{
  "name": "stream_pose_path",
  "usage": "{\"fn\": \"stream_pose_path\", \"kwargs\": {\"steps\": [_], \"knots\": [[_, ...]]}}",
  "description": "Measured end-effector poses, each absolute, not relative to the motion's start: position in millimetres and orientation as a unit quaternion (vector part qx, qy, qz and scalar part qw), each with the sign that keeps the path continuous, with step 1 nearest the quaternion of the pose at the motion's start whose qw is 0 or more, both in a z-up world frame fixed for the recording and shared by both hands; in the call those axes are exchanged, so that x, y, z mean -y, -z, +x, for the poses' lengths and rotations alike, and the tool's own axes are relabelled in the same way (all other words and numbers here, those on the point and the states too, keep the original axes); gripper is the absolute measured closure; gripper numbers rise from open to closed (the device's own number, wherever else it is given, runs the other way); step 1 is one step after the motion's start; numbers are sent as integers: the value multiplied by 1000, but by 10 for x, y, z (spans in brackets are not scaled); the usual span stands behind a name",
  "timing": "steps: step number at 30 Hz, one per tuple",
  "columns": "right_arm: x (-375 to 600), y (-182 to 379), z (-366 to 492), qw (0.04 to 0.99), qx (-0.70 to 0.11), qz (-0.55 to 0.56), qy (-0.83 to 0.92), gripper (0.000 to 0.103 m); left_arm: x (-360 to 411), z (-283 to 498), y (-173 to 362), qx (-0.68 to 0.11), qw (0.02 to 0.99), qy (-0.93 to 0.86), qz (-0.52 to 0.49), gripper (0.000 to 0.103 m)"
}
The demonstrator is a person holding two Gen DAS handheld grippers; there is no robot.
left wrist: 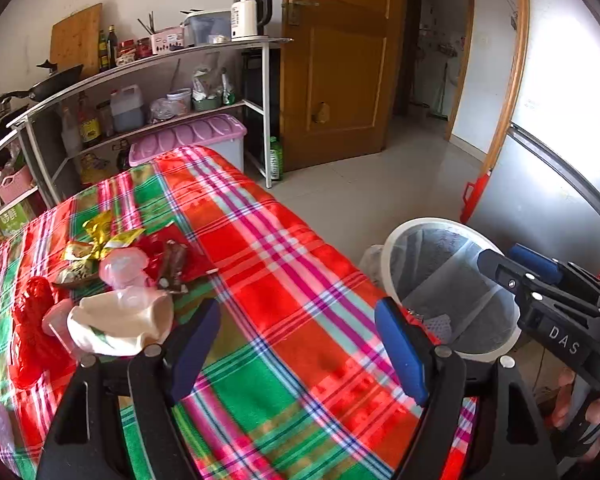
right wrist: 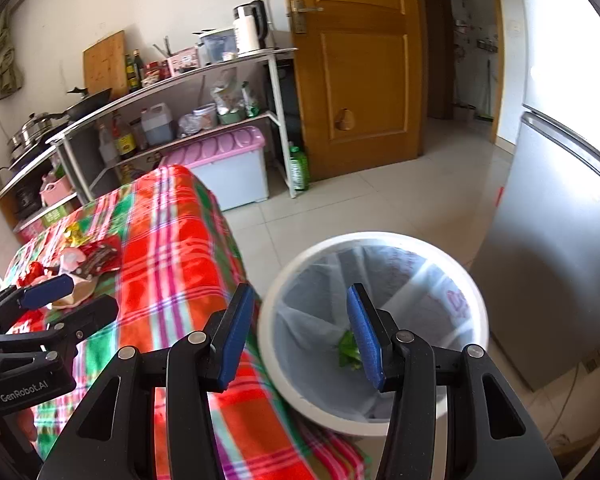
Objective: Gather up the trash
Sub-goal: 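Move both tools back over the table toward the remaining trash, then grasp the red plastic bag with the left tool while the right tool grasps the brown wrapper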
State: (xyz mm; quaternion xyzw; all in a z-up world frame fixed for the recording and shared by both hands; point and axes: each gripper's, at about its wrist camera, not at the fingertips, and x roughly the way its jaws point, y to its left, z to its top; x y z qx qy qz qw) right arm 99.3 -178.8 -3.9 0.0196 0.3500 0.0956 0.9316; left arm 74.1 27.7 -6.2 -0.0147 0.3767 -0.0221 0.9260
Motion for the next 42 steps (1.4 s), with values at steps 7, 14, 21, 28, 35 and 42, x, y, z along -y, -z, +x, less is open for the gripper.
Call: {"fn": "stream_pose_path", "kwargs": {"steps": [7, 14, 21, 28, 35, 42], "knots": [[1356, 62, 1020, 925, -352, 7, -144, 53, -748, 551, 107, -380, 924, -28, -40, 18], [919, 92, 1040, 917, -355, -12, -182, 53, -1171, 368, 195, -386, 918, -71, -65, 16], [571, 138, 1057, 908, -359, -29, -213, 53, -1563, 228, 274, -388, 911, -106, -88, 15], [220, 187, 1108, 896, -368, -43, -244, 53, -1884, 120, 313, -388, 906, -132, -103, 13], [-103, 174, 1245, 882, -377, -52, -278, 53, -2201, 72, 303, -384, 903, -152, -120, 9], [-373, 215, 1420, 869, -393, -58, -295, 47, -2454, 129, 319, -384, 899, -156, -139, 5]]}}
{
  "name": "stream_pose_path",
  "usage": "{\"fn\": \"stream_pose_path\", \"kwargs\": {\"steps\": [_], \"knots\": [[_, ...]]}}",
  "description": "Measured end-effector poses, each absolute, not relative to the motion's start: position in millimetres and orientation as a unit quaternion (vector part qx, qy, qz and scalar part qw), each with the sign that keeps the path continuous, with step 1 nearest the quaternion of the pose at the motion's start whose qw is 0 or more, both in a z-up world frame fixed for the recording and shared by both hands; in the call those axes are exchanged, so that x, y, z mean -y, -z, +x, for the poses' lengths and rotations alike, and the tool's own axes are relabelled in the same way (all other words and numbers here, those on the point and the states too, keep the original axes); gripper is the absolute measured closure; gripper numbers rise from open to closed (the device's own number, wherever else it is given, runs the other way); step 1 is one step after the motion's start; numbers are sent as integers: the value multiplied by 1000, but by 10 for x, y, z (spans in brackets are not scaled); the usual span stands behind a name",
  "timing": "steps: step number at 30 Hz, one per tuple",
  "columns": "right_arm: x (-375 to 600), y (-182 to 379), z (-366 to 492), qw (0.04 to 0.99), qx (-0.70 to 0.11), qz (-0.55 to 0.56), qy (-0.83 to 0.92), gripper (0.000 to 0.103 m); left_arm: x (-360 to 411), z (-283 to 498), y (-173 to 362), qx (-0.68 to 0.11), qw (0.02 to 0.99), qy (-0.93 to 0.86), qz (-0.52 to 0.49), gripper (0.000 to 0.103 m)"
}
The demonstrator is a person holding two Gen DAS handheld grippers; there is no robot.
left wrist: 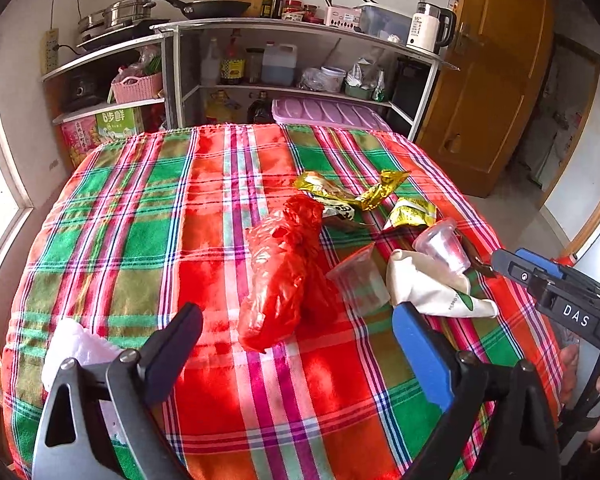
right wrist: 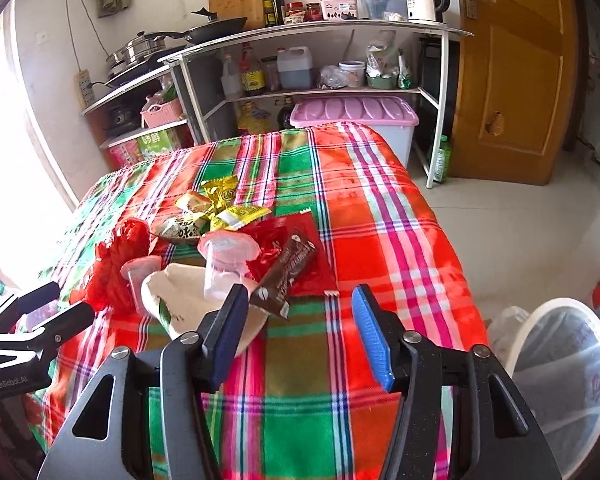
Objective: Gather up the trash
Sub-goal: 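Grasp the red plastic bag with the left tool while the right tool grasps the brown wrapper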
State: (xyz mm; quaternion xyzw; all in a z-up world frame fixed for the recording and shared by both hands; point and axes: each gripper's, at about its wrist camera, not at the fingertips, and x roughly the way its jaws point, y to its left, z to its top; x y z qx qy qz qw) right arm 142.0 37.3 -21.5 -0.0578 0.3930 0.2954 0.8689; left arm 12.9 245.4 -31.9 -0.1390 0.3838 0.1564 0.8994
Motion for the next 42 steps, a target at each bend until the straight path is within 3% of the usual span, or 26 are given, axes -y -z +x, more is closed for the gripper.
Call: {"fn": "stream_pose_path", "kwargs": {"steps": [22, 26, 33, 37, 42], "knots": [[-639, 446, 1892, 851, -437, -45, -288, 46, -2806, 470, 507, -401, 884, -180, -156, 4], [-677, 474, 1899, 849, -436, -50, -294, 53, -2797, 500, 507, -398, 886, -177, -161, 6], [-730, 510, 1873, 845, -435, -55, -306, 73, -2776, 572, 566, -414, 880, -165, -166, 28], [-752, 497, 1842, 846, -431, -58, -310, 84, -2758, 570, 584, -416, 880, -161, -164, 35], [-767, 490, 1808, 847, -426, -63, -310, 88, -2726, 570, 594, -417, 881, -151, -164, 52]]}}
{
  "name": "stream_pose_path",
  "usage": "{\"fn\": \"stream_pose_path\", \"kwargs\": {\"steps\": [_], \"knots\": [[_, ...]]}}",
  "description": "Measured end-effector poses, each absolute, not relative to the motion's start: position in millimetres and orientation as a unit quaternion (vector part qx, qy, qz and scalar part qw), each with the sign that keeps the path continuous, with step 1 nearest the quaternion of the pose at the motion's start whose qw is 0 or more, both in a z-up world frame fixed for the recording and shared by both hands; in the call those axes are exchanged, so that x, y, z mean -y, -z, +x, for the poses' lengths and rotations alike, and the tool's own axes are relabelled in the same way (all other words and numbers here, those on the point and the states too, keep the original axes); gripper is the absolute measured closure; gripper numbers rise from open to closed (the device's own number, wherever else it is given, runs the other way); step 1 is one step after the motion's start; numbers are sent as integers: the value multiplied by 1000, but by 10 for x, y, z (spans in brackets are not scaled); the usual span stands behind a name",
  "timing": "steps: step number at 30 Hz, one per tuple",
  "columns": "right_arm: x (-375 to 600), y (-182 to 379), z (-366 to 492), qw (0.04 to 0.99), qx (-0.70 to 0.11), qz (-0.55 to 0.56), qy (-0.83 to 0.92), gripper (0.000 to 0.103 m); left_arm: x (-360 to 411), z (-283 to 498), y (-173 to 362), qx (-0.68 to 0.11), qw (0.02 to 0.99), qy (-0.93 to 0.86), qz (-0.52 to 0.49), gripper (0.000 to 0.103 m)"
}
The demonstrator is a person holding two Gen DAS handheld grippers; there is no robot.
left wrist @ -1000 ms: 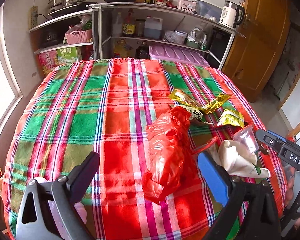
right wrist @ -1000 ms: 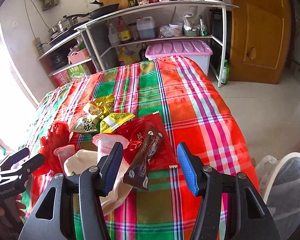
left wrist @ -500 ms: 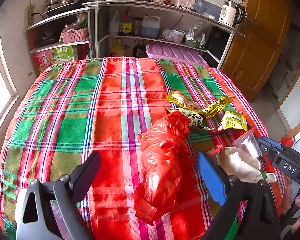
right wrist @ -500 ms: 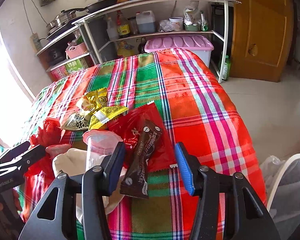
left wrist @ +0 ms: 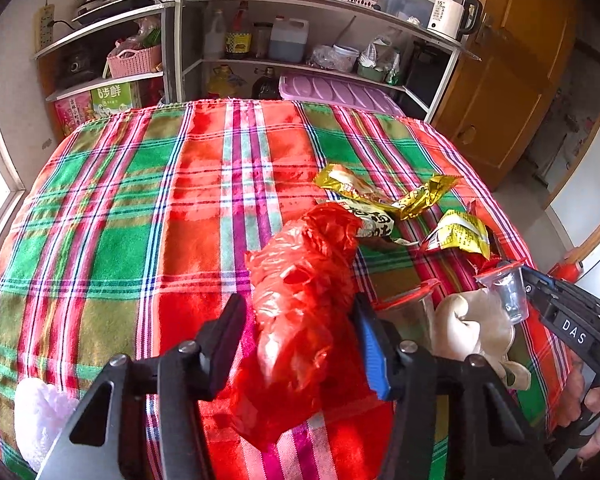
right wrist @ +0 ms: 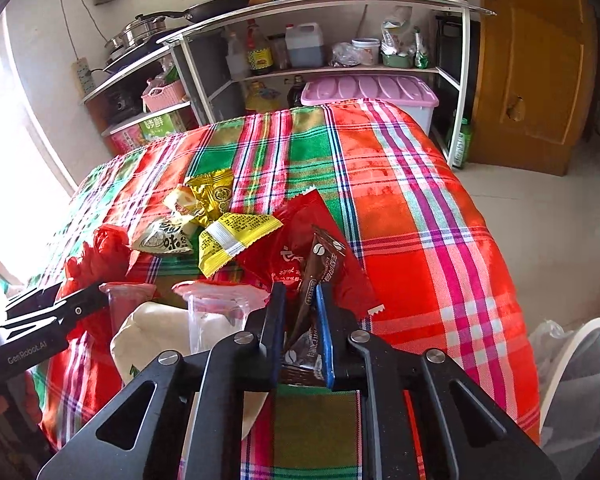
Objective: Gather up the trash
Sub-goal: 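Grasp the red plastic bag with the left tool while the right tool grasps the brown wrapper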
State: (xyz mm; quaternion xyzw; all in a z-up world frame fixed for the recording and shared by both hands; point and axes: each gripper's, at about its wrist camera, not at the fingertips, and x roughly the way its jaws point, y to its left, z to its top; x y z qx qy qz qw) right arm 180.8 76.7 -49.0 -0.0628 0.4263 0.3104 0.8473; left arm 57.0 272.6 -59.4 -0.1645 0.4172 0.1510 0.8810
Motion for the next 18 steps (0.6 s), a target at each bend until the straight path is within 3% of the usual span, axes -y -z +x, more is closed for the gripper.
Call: {"fn": "stream_pose_path", "kwargs": {"steps": [18], "knots": [[-671, 370, 1654, 859, -403, -66, -308, 94, -2626, 430, 394, -390, 896, -156, -145, 54]]}}
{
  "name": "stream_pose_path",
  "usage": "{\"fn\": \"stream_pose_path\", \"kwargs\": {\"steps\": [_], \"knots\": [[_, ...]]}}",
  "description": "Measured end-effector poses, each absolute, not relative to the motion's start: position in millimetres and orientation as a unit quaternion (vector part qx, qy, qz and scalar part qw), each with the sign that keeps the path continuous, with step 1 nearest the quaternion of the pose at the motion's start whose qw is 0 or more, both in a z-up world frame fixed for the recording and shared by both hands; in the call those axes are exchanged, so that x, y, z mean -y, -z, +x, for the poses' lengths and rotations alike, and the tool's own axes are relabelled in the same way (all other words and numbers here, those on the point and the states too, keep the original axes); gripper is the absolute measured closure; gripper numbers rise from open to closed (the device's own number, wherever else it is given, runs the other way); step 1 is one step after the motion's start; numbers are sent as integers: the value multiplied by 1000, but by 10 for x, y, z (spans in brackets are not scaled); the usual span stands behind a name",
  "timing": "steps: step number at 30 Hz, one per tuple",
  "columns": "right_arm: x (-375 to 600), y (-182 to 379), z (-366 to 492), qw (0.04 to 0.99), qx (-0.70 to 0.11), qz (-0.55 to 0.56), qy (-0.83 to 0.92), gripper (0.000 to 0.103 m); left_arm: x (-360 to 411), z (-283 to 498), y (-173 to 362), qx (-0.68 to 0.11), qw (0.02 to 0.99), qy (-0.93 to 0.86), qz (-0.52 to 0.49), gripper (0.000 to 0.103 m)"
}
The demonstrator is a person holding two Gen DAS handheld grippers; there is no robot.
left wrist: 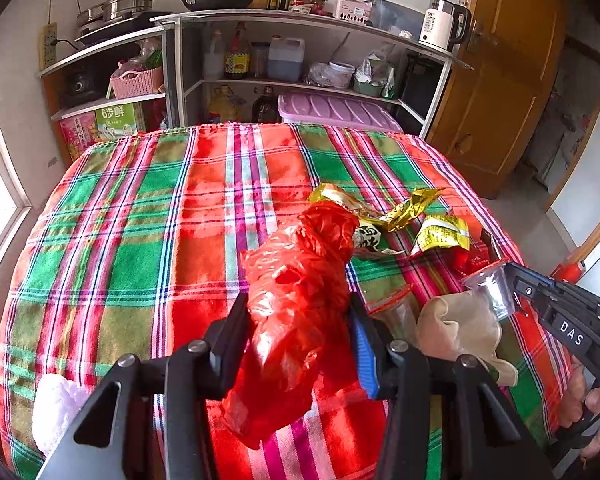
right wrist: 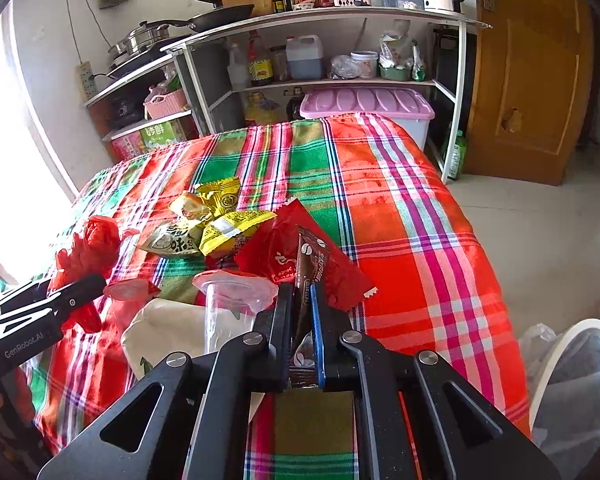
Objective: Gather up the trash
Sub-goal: 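Grasp the red plastic bag with the left tool while the right tool grasps the brown wrapper, then carry the red plastic bag and brown wrapper over the white bin with both tools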
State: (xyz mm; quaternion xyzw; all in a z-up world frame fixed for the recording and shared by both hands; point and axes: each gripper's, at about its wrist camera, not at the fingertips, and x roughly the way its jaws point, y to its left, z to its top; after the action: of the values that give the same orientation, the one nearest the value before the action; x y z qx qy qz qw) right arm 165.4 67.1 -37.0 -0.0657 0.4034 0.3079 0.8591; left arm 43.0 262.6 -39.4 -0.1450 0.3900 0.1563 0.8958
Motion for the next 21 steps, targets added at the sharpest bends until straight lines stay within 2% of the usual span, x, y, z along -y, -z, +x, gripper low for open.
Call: {"fn": "stream_pose_path", "kwargs": {"steps": [21], "knots": [[-170, 104, 1196, 886, -360, -39, -290, 94, -2004, 247, 90, -358, 923, -96, -106, 54]]}}
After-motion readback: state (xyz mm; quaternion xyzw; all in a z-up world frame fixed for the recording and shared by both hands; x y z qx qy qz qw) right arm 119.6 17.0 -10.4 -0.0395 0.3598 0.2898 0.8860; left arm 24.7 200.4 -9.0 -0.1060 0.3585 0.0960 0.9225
